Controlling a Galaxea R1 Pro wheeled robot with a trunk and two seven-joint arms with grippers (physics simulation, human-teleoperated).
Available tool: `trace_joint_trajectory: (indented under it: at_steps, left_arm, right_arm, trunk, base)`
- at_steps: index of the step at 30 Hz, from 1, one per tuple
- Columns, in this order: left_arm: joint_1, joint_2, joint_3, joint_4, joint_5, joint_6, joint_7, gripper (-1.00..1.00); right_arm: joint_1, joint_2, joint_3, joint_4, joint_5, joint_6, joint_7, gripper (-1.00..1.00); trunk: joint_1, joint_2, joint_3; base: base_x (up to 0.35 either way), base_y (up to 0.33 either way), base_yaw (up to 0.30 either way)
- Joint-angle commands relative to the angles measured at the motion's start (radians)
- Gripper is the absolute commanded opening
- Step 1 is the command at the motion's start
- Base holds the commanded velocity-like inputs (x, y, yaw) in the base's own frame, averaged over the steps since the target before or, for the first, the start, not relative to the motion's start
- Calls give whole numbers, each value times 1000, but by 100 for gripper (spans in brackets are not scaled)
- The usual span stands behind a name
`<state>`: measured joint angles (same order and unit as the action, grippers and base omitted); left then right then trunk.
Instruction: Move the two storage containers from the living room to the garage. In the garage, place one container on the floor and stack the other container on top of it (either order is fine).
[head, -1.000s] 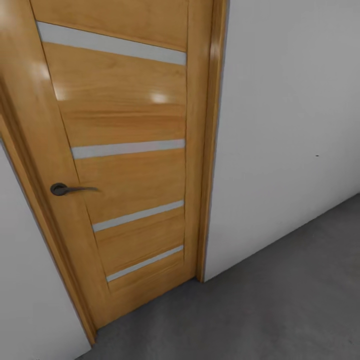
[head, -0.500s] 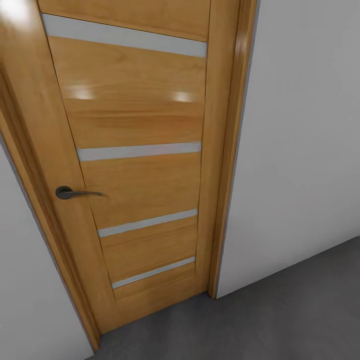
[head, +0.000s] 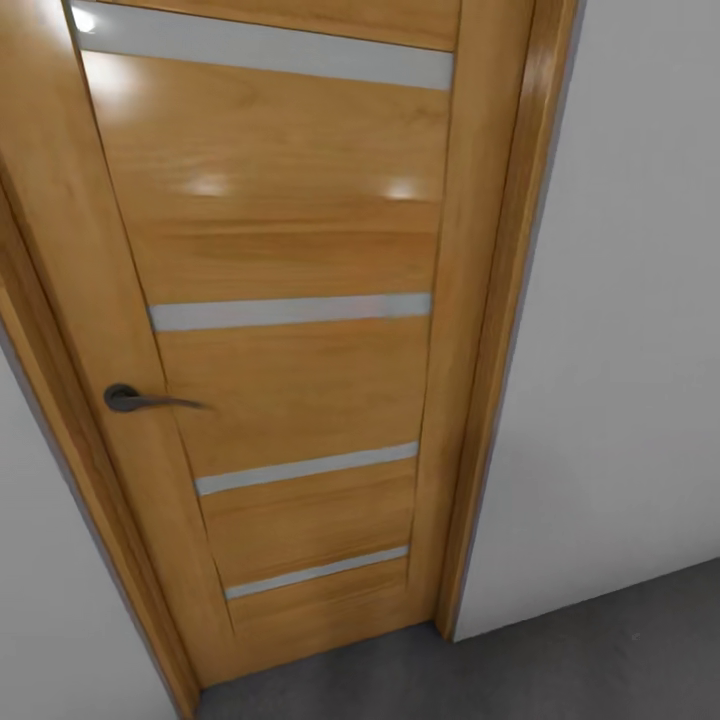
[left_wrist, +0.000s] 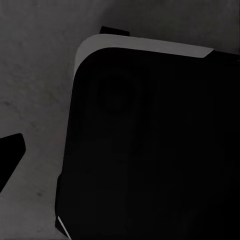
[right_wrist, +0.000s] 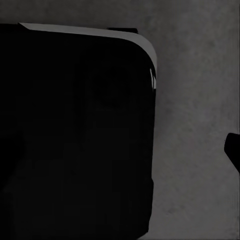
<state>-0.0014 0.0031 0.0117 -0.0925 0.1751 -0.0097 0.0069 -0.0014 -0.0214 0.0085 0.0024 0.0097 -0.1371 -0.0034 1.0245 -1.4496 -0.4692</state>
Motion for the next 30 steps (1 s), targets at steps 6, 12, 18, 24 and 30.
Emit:
trace_joint_trajectory:
  at_steps: [6,12,18,24,30]
  left_arm:
    - [0,0,1,-1,6,-2,1,100]
    - [0,0,1,-1,6,-2,1,100]
    - [0,0,1,-1,6,-3,1,100]
    - [0,0,1,-1,6,-3,1,100]
    - [0,0,1,-1,6,-3,1,100]
  right_arm:
    - [0,0,1,0,1,-1,0,100]
    - [0,1,2,0,2,1,0,100]
    - [0,0,1,0,1,-2,0,100]
    - [0,0,1,0,1,-2,0,100]
    - [0,0,1,0,1,-2,0,100]
  trunk:
    - [1,0,-1]
    - [1,0,-1]
    - [1,0,-1]
    - [1,0,-1]
    - [1,0,-1]
  base:
    - [295,-199,26]
    - [293,-199,4]
    - [159,-112,156]
    - [18,-13,257]
    - [2,-1,267]
